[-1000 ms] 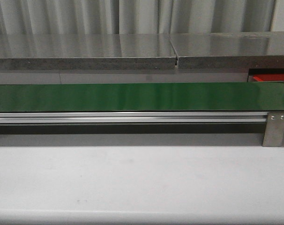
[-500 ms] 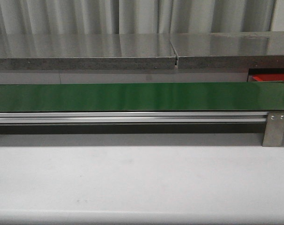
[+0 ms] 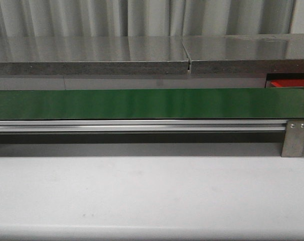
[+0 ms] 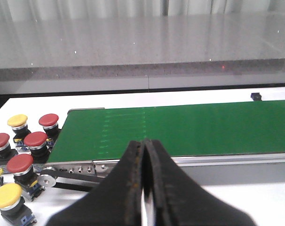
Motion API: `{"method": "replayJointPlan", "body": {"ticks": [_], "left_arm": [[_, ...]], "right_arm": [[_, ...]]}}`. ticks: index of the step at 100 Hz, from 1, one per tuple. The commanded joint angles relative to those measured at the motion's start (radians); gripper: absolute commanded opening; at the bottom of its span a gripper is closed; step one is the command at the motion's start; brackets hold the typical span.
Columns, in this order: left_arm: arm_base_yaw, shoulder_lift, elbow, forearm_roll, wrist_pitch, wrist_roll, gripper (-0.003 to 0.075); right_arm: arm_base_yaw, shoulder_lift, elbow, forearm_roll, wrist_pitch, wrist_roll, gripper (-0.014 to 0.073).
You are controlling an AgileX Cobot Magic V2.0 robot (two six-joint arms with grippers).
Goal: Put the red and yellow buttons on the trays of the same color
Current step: 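Move the left gripper over the cluster of red and yellow buttons, then lower the left gripper and grasp a yellow button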
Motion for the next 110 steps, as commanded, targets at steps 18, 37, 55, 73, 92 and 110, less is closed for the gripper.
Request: {"method": "replayJointPlan", "body": {"ticks": [18, 37, 55, 73, 92, 110], "left_arm": [[-0.007, 0.237, -0.214, -0.005, -0.021, -0.010, -0.0020], [-0.007, 0.365, -0.311, -0.005, 0.024, -0.013, 0.0141], [-0.007, 0.434, -0.370, -0.003, 0.028, -0.013, 0.0552], [0.017, 0.482, -0.428, -0.003, 0.074, -0.064, 0.0533], [0.140, 0.584, -0.516, -0.010, 0.202, -0.088, 0.0525], [0.286, 0.686, -0.585, -0.068, 0.337, -0.088, 0.0525]], "right_arm": [[-0.005, -0.022, -0.021, -0.014, -0.074, -0.001, -0.0066], [-0.005, -0.022, -0.021, -0.014, -0.074, -0.001, -0.0066], [-0.005, -0.022, -0.021, -0.014, -0.074, -0.001, -0.0066], [-0.005, -0.022, -0.021, -0.014, -0.074, -0.001, -0.0066], [-0.005, -0.022, -0.021, -0.014, -0.074, -0.001, -0.0066], [-0.005, -0.022, -0.021, -0.014, -0.074, -0.001, -0.0066]]}}
